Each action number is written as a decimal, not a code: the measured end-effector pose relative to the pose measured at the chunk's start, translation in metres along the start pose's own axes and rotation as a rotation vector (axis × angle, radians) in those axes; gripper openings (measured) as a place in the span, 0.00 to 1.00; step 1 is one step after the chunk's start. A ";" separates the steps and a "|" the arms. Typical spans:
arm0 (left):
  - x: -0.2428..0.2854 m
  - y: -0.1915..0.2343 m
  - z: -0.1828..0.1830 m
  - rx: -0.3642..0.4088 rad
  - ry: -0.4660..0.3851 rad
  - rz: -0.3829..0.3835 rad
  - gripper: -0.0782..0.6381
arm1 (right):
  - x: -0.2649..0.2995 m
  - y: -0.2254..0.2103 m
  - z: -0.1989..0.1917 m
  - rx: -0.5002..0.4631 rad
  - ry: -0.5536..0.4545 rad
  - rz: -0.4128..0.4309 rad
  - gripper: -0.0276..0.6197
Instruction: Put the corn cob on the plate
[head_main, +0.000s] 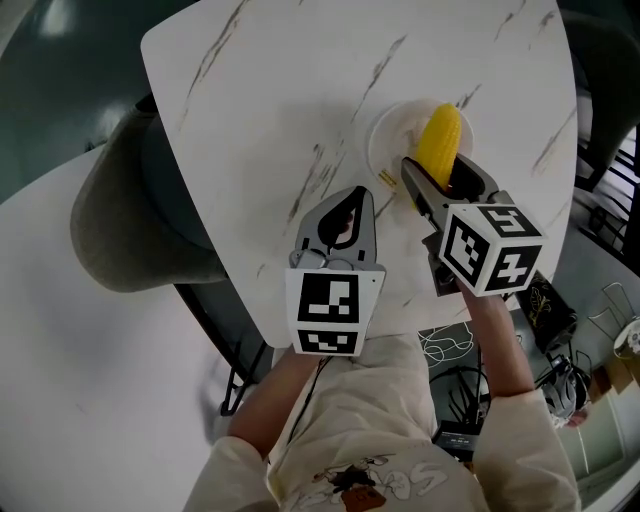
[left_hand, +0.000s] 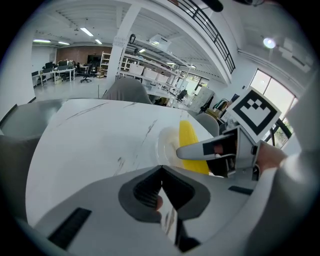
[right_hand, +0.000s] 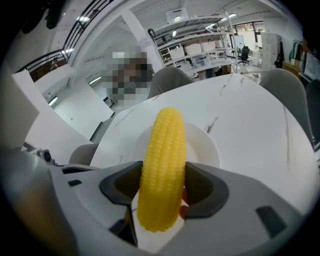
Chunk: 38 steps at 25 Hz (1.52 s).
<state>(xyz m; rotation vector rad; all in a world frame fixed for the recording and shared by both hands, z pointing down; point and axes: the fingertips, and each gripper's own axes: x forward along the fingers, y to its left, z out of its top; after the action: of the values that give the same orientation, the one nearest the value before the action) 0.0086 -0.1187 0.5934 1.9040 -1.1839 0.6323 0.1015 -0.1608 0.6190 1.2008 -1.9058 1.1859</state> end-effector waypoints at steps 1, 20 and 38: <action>0.000 0.000 0.000 -0.001 -0.001 0.001 0.12 | 0.001 0.000 0.000 0.001 0.008 0.002 0.44; -0.010 -0.017 0.004 0.032 -0.027 0.004 0.12 | -0.014 -0.008 0.017 0.016 -0.053 -0.009 0.44; -0.065 -0.029 0.000 0.086 -0.029 -0.019 0.12 | -0.074 0.042 -0.003 0.029 -0.185 0.004 0.34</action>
<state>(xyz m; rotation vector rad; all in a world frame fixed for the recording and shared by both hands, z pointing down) 0.0064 -0.0789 0.5348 1.9997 -1.1723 0.6567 0.0950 -0.1214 0.5436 1.3645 -2.0316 1.1412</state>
